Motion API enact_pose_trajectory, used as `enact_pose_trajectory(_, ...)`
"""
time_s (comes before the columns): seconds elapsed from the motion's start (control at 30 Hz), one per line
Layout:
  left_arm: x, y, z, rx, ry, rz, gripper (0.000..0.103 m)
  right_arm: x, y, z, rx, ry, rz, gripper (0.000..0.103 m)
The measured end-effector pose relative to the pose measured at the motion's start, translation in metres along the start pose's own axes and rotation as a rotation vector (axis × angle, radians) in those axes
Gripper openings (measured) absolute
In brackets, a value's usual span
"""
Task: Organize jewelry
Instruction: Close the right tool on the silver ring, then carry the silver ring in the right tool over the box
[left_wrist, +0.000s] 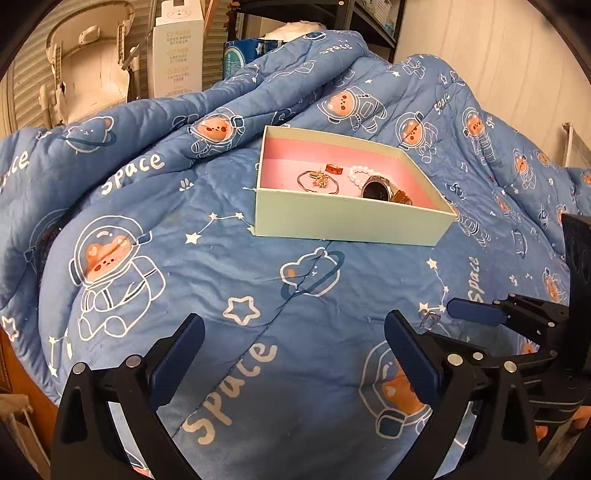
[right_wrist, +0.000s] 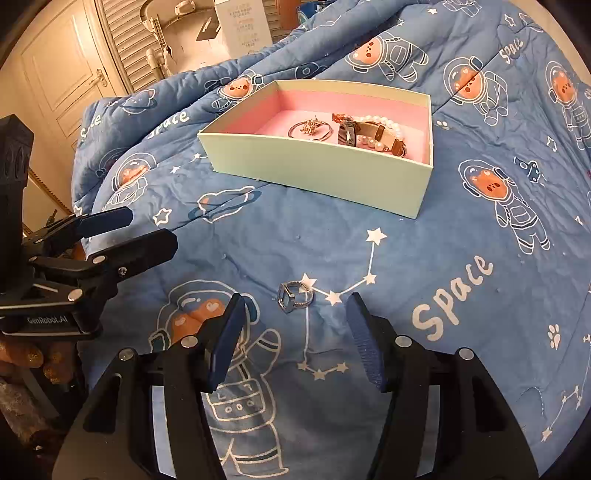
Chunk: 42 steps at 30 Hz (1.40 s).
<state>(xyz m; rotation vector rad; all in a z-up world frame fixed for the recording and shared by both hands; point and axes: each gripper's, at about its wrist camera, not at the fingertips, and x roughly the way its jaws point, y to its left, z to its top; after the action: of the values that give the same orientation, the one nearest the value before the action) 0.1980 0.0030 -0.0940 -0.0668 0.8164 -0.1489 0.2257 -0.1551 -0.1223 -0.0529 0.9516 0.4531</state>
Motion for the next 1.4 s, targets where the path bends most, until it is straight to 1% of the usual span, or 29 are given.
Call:
enact_pose_trajectory(0.23,-0.001,0.002,-0.005,-0.021,0.003,-0.006,0.096,0.004,0.000,-0.003,0.009,0.002,-0.027,0.047)
enact_pose_trajectory(0.5,-0.002,-0.005,-0.010,-0.004,0.005,0.005,0.096,0.004,0.001,-0.003,0.009,0.000,-0.033,0.039)
enact_pose_trajectory(0.63,-0.004,-0.006,-0.012,-0.007,0.003,0.010,0.096,0.006,0.003,-0.002,0.002,0.000,-0.035,0.031)
enact_pose_trajectory(0.67,-0.005,-0.006,-0.011,-0.009,0.002,0.014,0.096,0.006,0.004,-0.002,0.000,-0.001,-0.034,0.028)
enact_pose_trajectory(0.83,-0.006,-0.007,-0.011,-0.016,0.003,0.008,0.096,0.008,0.005,0.000,-0.003,0.001,-0.030,0.022)
enact_pose_trajectory(1.17,-0.003,-0.015,-0.011,0.014,0.016,0.007,0.096,0.007,0.005,0.000,-0.002,-0.002,-0.022,0.022)
enact_pose_trajectory(1.4,-0.004,-0.012,-0.009,0.001,0.017,0.002,0.096,0.003,0.004,0.001,0.000,-0.009,-0.015,0.022)
